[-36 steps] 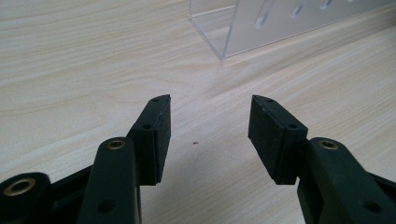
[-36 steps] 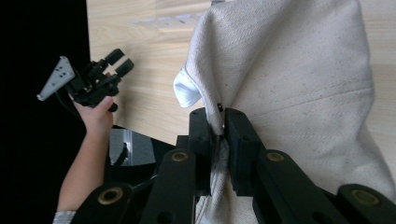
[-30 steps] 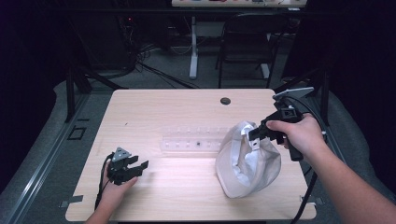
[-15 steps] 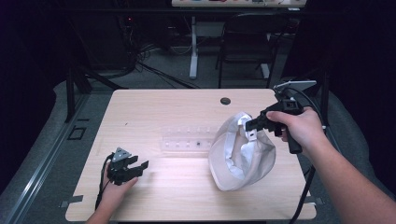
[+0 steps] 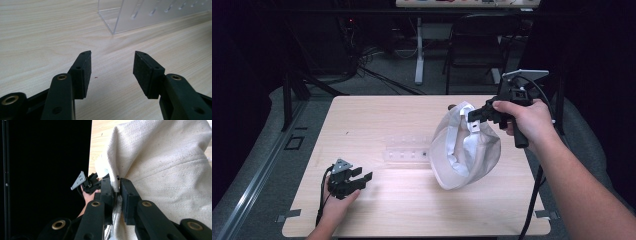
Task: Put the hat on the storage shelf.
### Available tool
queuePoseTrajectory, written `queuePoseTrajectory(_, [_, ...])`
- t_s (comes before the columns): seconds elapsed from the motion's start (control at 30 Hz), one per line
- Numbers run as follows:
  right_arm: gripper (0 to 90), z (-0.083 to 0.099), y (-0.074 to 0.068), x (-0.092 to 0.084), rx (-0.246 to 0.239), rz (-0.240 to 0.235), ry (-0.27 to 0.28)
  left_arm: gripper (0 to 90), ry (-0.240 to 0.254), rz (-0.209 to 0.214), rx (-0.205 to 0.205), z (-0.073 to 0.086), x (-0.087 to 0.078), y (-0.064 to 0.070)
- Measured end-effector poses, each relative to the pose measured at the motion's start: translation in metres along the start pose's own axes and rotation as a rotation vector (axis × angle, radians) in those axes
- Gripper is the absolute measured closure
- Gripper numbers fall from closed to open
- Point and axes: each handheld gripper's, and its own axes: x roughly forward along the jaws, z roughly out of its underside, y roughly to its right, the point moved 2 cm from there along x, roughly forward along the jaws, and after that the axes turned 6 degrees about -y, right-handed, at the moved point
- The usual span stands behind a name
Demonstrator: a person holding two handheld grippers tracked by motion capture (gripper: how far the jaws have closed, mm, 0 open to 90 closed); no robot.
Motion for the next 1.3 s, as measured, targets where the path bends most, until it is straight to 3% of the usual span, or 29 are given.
queuePoseTrajectory(0.17, [81.8,-0.008,-0.005,0.001,0.003,-0.001,0.024,45.1,0.037,-0.003,0.026,-0.004,-0.001,0.009])
queuePoseTrajectory(0.23, [81.7,-0.011,-0.006,0.000,-0.003,-0.007,0.031,44.3,0.029,0.004,0.043,-0.007,0.000,0.013])
queuePoseTrajectory(0.33, [81.8,-0.016,-0.007,0.002,0.008,-0.010,0.048,44.9,0.039,0.007,0.081,-0.012,0.002,0.022])
queuePoseTrajectory(0.4, [81.7,-0.019,-0.007,0.003,0.009,-0.009,0.047,45.2,0.066,-0.009,0.131,-0.017,0.002,0.029])
queuePoseTrajectory(0.43, [81.7,-0.019,-0.007,0.003,0.009,-0.009,0.047,45.2,0.066,-0.009,0.131,-0.017,0.002,0.029])
queuePoseTrajectory(0.47, [81.8,-0.023,-0.006,0.003,0.015,-0.016,0.056,45.2,0.081,0.010,0.146,-0.022,0.002,0.039])
queuePoseTrajectory(0.53, [81.8,-0.025,-0.006,0.004,0.020,-0.018,0.065,47.2,0.084,0.019,0.158,-0.024,0.002,0.043])
queuePoseTrajectory(0.67, [81.7,-0.032,-0.008,0.005,0.027,-0.030,0.074,51.5,0.085,0.056,0.229,-0.033,0.004,0.066])
queuePoseTrajectory(0.8, [81.7,-0.039,-0.010,0.007,0.037,-0.029,0.093,56.4,0.094,0.090,0.275,-0.042,0.006,0.086])
queuePoseTrajectory(0.97, [81.7,-0.047,-0.012,0.011,0.046,-0.033,0.107,56.5,0.114,0.116,0.299,-0.054,0.010,0.105])
queuePoseTrajectory(1.07, [81.7,-0.052,-0.014,0.014,0.054,-0.036,0.119,56.4,0.142,0.159,0.295,-0.063,0.016,0.119])
queuePoseTrajectory(1.3, [81.7,-0.059,-0.016,0.023,0.061,-0.053,0.132,54.5,0.146,0.168,0.320,-0.073,0.026,0.136])
